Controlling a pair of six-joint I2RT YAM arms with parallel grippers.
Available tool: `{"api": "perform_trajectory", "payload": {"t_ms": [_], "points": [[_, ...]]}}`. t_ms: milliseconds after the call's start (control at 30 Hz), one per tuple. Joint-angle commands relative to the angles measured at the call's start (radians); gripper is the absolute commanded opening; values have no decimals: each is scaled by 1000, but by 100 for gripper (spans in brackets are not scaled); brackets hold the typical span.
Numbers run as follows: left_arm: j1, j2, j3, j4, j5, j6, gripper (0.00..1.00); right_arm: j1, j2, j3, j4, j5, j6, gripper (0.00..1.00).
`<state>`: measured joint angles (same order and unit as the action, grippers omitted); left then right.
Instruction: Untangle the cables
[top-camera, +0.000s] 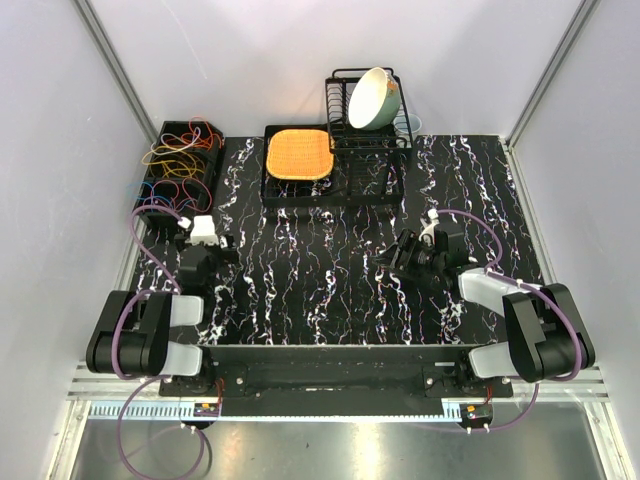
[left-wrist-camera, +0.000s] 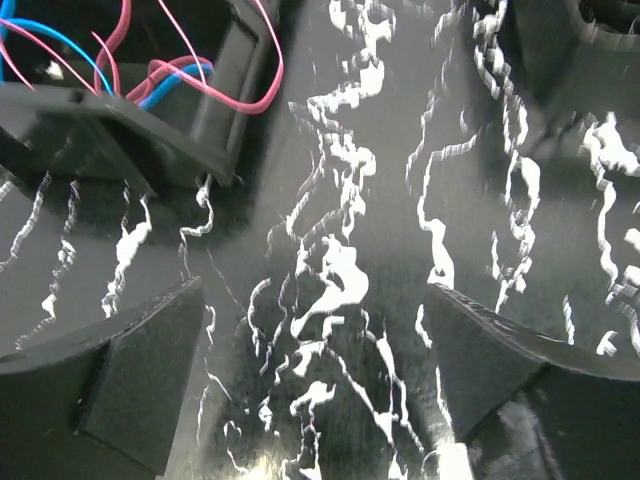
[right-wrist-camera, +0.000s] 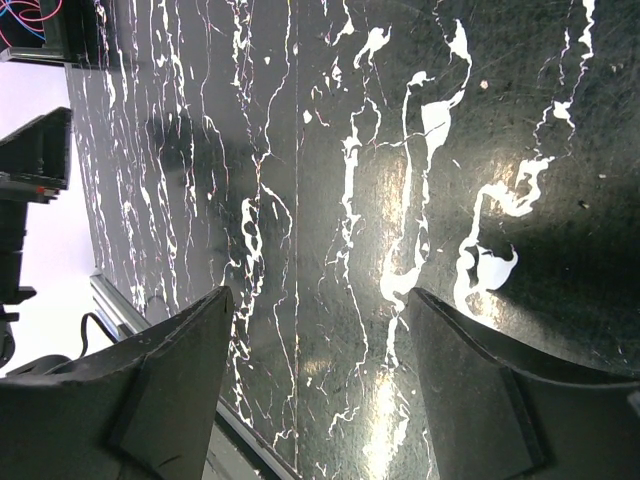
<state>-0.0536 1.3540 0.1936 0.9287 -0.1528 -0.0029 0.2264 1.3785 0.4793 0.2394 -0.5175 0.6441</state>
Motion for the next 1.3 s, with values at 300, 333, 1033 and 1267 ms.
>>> {"api": "perform_trajectory", "payload": {"t_ms": [300,333,1033,1267], "points": [[6,17,36,185,-37,6,99,-6,-30,-4,31,-4,3,77],[5,17,38,182,-37,6,99,-9,-30,-2,29,-4,3,77],[6,17,38,182,-39,6,99,-7,-183,148,-100,440,-81,88],[5,17,36,182,-39,6,99,-9,-205,225,-184,1104,-265,100]]}}
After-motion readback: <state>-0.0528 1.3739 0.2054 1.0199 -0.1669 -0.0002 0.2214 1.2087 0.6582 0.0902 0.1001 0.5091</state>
